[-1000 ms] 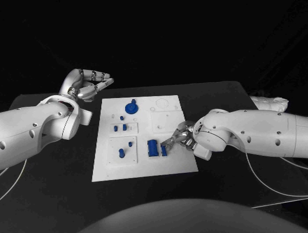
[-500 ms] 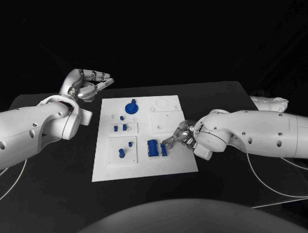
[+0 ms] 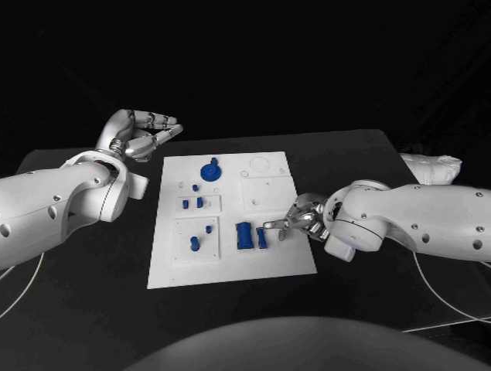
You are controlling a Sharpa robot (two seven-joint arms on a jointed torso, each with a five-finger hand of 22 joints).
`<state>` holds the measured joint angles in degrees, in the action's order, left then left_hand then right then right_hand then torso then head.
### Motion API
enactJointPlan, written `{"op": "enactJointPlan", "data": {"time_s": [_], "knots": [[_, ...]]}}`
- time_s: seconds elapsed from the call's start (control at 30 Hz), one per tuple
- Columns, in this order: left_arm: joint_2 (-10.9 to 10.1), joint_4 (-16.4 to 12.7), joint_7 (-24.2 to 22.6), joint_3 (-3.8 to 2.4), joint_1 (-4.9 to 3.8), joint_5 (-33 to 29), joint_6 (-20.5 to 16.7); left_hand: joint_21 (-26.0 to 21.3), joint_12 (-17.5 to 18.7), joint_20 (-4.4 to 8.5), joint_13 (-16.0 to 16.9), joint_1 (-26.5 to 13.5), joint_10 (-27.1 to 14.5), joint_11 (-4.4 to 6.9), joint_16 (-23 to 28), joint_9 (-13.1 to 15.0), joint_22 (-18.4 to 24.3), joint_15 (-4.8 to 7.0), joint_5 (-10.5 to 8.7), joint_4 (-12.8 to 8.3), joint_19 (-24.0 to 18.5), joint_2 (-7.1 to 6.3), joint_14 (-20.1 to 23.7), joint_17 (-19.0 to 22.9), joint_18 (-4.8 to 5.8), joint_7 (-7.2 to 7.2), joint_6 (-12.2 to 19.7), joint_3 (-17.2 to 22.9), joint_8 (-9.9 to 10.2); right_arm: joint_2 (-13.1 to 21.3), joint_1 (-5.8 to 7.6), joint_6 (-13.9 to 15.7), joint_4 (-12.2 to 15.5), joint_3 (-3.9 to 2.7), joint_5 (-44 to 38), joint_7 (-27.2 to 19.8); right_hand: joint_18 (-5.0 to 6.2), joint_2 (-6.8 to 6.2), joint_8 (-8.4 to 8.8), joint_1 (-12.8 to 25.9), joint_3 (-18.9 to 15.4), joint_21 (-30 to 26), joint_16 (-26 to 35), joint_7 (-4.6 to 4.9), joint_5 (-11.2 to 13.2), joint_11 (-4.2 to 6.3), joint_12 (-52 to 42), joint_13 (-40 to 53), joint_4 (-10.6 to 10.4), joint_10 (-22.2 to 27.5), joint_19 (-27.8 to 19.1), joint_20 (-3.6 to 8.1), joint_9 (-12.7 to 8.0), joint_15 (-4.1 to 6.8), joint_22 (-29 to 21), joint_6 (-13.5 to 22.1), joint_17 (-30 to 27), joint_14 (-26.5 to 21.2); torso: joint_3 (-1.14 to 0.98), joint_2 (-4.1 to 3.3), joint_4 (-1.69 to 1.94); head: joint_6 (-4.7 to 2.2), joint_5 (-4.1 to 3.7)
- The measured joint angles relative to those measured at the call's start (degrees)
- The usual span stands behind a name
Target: Assemble the parts on the task board
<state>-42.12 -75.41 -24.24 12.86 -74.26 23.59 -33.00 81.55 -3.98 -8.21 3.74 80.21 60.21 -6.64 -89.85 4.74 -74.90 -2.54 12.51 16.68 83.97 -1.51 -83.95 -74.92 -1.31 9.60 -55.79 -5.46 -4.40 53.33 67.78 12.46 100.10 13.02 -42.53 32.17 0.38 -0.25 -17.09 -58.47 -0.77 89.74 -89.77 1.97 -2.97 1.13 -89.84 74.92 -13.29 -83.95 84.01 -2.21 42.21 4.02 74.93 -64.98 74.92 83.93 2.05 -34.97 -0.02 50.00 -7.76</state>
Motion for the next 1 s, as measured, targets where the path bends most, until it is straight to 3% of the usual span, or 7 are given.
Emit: {"op": "enactJointPlan", "data": {"time_s": [0.23,0.43,1.0], "knots": [[0.05,0.01,0.00,0.00,0.00,0.01,0.03,0.00,0.00,0.00,0.00,0.00,0.00,0.00,0.00,0.00,0.00,0.00,0.00,0.00,0.00,0.00,0.00,0.01,0.00,0.00,0.00,0.00,0.00,0.26,-0.76,-4.19,1.30,0.03,-4.40,0.89,0.00,0.79,-0.72,-2.80,-0.75,0.00,0.00,-0.37,0.00,0.35,0.00,0.00,0.34,-0.05,-0.08,0.10,1.85,0.41,0.00,0.38,0.00,0.00,-0.02,0.06,0.00,0.00,-0.18],[0.08,0.05,0.00,0.00,0.00,0.03,0.06,0.00,0.00,0.00,0.00,0.00,0.00,0.00,0.00,0.00,0.00,0.00,0.00,0.00,0.00,0.00,0.00,0.01,0.00,0.00,0.00,0.00,0.00,-0.31,-1.01,-6.02,0.90,0.04,-6.19,1.64,0.00,1.20,-0.98,-3.31,-0.97,0.00,0.00,-0.22,0.00,0.34,0.00,0.00,0.56,-0.05,-0.08,0.09,2.53,0.41,-0.01,0.61,-0.01,0.00,0.00,0.07,0.04,0.00,-0.26],[0.14,0.07,0.01,0.00,0.00,0.06,0.12,0.00,0.00,0.00,0.00,0.23,0.00,0.00,0.00,0.01,0.00,0.00,0.00,0.00,0.00,0.23,0.00,0.01,0.00,0.00,0.00,0.00,0.00,-3.06,-1.21,-7.74,-1.01,0.03,-8.56,2.65,0.00,1.89,-1.30,-4.44,-0.96,0.00,0.00,-0.42,-0.01,0.34,0.00,-0.01,0.56,-0.05,0.10,0.26,3.13,0.41,-0.01,0.81,-0.01,0.00,0.04,0.02,0.08,0.00,-0.35]]}}
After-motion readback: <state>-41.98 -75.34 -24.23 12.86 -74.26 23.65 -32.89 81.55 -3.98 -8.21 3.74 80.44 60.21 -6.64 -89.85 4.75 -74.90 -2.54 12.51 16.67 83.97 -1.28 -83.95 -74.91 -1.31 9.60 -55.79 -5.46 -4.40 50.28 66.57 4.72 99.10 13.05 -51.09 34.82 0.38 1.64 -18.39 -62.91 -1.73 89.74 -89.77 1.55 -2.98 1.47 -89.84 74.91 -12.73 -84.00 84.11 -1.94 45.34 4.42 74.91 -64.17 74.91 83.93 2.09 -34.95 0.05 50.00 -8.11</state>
